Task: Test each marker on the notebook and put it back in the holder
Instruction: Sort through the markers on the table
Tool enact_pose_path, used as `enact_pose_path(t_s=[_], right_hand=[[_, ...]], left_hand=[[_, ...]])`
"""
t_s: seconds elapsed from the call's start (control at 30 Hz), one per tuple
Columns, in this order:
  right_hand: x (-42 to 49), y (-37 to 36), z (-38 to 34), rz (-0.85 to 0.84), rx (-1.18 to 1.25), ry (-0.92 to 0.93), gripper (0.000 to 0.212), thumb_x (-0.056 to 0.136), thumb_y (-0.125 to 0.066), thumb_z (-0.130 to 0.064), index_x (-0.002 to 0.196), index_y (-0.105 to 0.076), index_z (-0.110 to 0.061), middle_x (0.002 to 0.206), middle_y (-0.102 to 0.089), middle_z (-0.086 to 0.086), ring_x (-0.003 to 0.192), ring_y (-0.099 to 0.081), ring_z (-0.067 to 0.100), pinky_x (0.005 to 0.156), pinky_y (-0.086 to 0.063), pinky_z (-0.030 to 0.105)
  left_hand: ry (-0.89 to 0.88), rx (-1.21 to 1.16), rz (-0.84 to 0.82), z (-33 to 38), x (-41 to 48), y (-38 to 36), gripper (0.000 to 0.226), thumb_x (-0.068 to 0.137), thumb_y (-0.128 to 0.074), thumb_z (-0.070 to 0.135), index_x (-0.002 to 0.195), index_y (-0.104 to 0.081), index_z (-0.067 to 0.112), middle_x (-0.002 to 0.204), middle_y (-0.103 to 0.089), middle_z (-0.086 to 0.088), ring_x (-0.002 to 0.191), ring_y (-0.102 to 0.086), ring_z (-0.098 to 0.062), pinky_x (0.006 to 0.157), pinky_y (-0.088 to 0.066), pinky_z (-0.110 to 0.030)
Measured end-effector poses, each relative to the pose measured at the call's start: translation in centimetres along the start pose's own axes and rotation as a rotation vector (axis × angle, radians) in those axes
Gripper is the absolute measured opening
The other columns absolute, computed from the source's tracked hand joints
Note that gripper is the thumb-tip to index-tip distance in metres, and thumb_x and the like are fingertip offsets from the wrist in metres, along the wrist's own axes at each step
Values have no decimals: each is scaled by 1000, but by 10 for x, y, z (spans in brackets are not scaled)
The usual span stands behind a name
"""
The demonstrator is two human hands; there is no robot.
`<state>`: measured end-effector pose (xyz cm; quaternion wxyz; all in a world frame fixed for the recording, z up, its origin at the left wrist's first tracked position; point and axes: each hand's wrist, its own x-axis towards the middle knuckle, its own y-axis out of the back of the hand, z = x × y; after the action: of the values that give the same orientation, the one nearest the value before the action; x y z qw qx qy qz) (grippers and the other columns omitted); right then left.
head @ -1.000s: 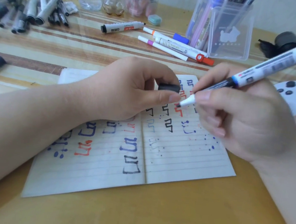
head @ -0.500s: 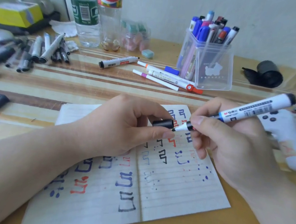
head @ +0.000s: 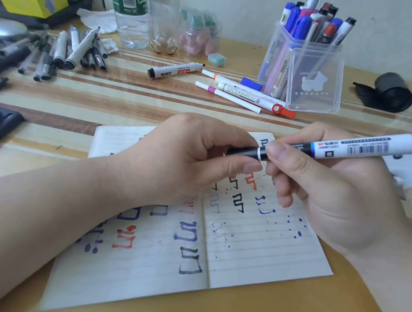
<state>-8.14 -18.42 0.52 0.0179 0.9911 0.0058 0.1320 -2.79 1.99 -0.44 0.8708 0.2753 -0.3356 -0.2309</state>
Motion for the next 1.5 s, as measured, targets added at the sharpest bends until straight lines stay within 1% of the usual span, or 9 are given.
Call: enact_pose_path(t_s=[0.3, 0.5, 0.67, 0.8, 0.93, 1.07, 1.2, 1.3, 1.5], right_hand=[[1, -11, -7, -57, 217, -141, 13, 74, -77, -26, 75, -72, -14, 60, -59, 14, 43, -52, 25, 41, -46, 29], [-5, -16, -4, 26, 21, -20, 16, 83, -77, -28, 85, -66, -16, 56, -59, 12, 48, -56, 24, 48, -46, 27], [3, -8, 4, -40, 58, -84, 17, 88, -73, -25, 102, -69, -16, 100, -73, 21, 91, -70, 28, 79, -57, 36], [5, -8, 1, 23, 79, -49, 34, 98, -55, -27, 117, -65, 0, 116, -73, 17, 116, -68, 33, 100, -53, 52], [4, -4, -9, 62, 60, -92, 26, 102, -52, -34, 110, -57, -10, 99, -74, 19, 85, -75, 38, 80, -60, 48], [4, 2, -18, 43, -294, -150, 27, 88, -58, -46, 99, -58, -22, 69, -66, 3, 51, -56, 16, 48, -47, 30], [6, 10, -29, 236, -383, -15, 13, 87, -69, -34, 86, -71, -22, 59, -65, -3, 45, -53, 7, 48, -42, 17], [15, 25, -38, 422, -297, 33, 16, 94, -68, -12, 80, -73, -16, 50, -55, -2, 44, -52, 20, 50, -44, 28], [68, 52, -96, 550, -350, 229, 6, 91, -74, -23, 85, -76, -21, 57, -61, -5, 54, -59, 15, 62, -49, 34]], left_hand=[[-100, 90, 64, 13, -2, 5, 18, 99, -65, 25, 93, -76, 12, 62, -53, 13, 58, -52, -10, 57, -41, -21], [-140, 36, 57, 9, 1, 4, 13, 101, -63, 28, 99, -74, 21, 75, -66, 10, 65, -57, -7, 62, -48, -27], [-99, 173, 151, 1, 5, 0, 24, 96, -57, 47, 111, -72, 34, 79, -55, 29, 68, -51, 12, 62, -42, -8], [96, 190, 154, -1, 5, 0, 46, 89, -44, 74, 120, -61, 45, 90, -62, 30, 78, -61, 3, 65, -51, -20], [209, 141, 227, 0, 5, 8, 50, 92, -26, 76, 106, -59, 42, 83, -64, 23, 82, -61, -4, 68, -49, -29], [275, 82, 306, 0, 4, 13, 59, 96, -17, 69, 94, -60, 28, 78, -66, 9, 74, -60, -9, 70, -51, -41], [285, 69, 366, 0, 5, 14, 63, 97, -16, 68, 91, -61, 24, 75, -64, 7, 71, -58, -11, 66, -50, -43], [267, 63, 383, 0, 4, 13, 57, 97, -20, 67, 84, -58, 26, 70, -60, 7, 71, -57, -13, 64, -49, -40], [315, 94, 288, -3, 6, 9, 38, 97, -35, 63, 76, -53, 37, 75, -61, 19, 73, -58, -7, 58, -41, -24]])
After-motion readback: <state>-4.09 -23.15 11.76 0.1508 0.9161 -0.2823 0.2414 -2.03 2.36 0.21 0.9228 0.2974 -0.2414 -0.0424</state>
